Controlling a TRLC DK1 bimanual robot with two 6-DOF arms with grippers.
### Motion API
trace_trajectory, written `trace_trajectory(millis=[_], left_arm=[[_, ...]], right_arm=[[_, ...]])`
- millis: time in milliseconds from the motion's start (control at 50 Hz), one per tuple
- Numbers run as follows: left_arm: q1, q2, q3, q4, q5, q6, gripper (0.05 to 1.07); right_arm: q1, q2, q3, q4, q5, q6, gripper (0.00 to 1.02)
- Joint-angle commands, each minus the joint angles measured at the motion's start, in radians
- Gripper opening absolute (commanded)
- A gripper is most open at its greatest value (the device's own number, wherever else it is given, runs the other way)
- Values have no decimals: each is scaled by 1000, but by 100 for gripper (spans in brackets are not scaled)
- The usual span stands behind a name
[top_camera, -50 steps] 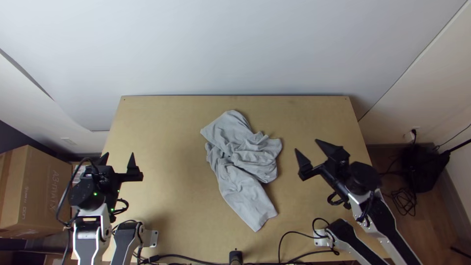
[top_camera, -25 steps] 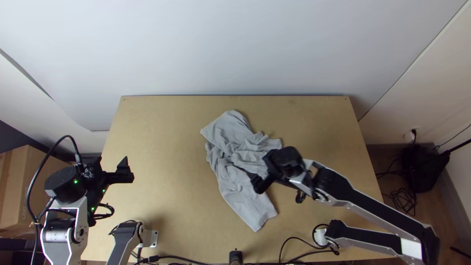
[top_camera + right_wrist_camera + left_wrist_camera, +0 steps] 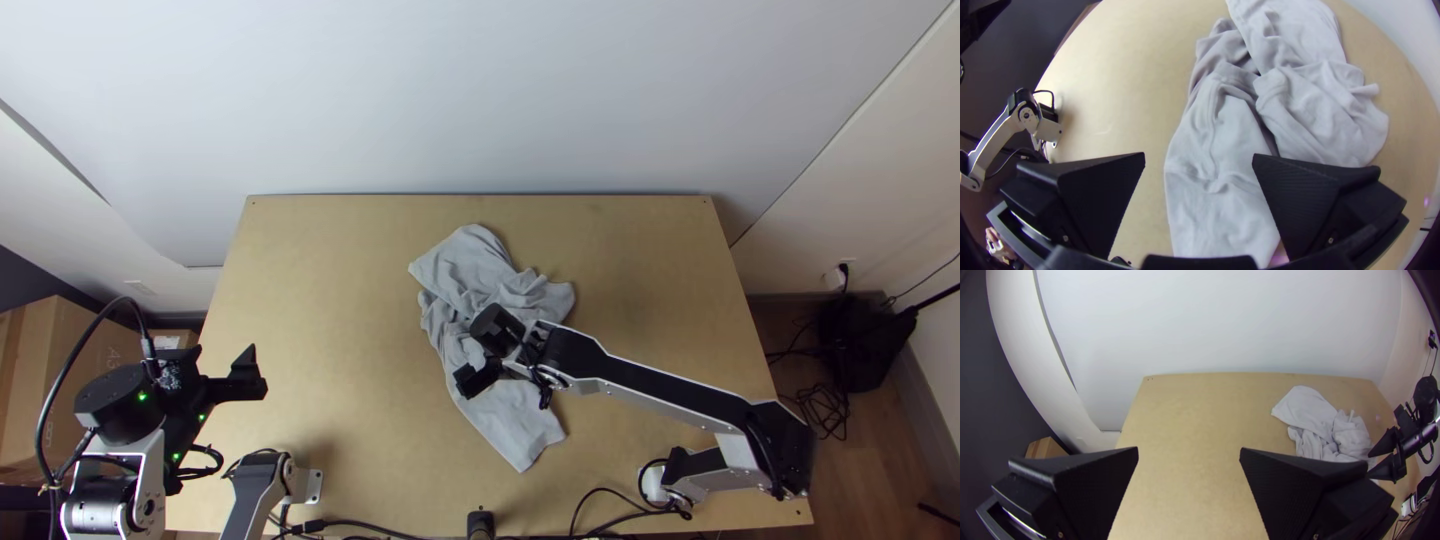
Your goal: Fold the t-shirt
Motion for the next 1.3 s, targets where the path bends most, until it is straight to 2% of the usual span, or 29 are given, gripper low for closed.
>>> trace_trajectory(millis=[0,240,320,460,520,580,1040,1060,1160,1180,1280], left_arm=[[12,-8,30,-17,4,-28,103],[12,1,56,-34,37,-44,103],[10,3,59,-38,37,-44,103],[9,8,62,-43,35,-42,103],[9,9,61,-43,35,-42,103],[9,9,59,-43,35,-40,103],[7,9,53,-38,35,-37,103],[7,9,53,-38,35,-37,103],[7,11,54,-38,35,-36,103],[7,11,56,-40,35,-36,103],[6,15,61,-38,35,-34,103]], right_arm=[[6,41,34,-36,-7,56,99],[15,101,40,-51,-29,56,98],[15,115,39,-51,-42,58,92],[20,136,32,-51,-42,58,91],[19,145,31,-51,-42,58,81],[19,153,29,-51,-42,59,78],[15,247,3,-43,-70,52,77],[15,253,2,-40,-75,52,74],[12,259,-11,6,-75,56,33],[11,259,-18,19,-75,55,29],[14,261,-27,29,-75,35,30]])
